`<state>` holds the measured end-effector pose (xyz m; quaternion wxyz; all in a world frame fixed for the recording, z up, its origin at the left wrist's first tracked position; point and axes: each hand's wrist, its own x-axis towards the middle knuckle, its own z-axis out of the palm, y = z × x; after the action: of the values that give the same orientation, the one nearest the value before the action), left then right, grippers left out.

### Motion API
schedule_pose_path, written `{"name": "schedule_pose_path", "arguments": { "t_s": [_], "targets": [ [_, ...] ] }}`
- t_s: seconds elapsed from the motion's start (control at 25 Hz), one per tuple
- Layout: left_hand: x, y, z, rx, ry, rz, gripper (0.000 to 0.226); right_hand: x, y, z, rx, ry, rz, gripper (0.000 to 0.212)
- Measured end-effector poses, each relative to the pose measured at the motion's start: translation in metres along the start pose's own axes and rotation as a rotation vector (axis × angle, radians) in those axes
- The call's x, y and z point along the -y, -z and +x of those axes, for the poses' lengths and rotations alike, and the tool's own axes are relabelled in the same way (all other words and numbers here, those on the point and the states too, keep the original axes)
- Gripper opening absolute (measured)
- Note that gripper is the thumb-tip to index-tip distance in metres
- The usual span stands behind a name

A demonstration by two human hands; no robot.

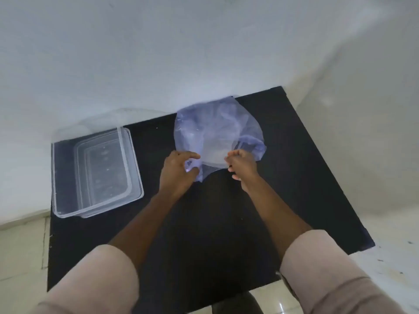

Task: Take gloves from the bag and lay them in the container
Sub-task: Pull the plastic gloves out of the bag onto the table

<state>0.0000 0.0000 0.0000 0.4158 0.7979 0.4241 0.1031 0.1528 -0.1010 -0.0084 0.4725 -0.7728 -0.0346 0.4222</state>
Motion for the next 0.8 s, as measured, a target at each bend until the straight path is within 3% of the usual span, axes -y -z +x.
{"name": "schedule_pose_path", "arguments": {
  "t_s": [0.08, 0.2, 0.44, 0.56, 0.64, 0.8],
  "targets": [
    [0.001, -0.021, 0.014, 0.021, 0.002, 0.339, 0.036, 0.002, -0.004, 0.027, -0.072, -0.051, -0.018, 0.007],
    [-0.012, -0.039, 0.026, 0.113, 0.089, 0.479, 0.063, 0.003, -0.009, 0.049, -0.095, -0.140, 0.010, 0.028],
    [-0.015, -0.032, 0.060, 0.048, 0.198, 0.203, 0.066, 0.009, -0.023, 0.074, -0.087, -0.174, -0.038, 0.040],
    [-0.015, -0.031, 0.065, 0.010, 0.211, 0.162, 0.068, 0.017, -0.030, 0.073, -0.117, -0.193, 0.035, 0.017],
    [-0.013, -0.032, 0.067, 0.001, 0.211, 0.121, 0.071, 0.023, -0.035, 0.070, -0.125, -0.149, 0.136, 0.027],
    [-0.012, -0.033, 0.070, -0.032, 0.220, 0.060, 0.076, 0.024, -0.050, 0.064, -0.120, -0.201, 0.326, 0.012]
  ]
}}
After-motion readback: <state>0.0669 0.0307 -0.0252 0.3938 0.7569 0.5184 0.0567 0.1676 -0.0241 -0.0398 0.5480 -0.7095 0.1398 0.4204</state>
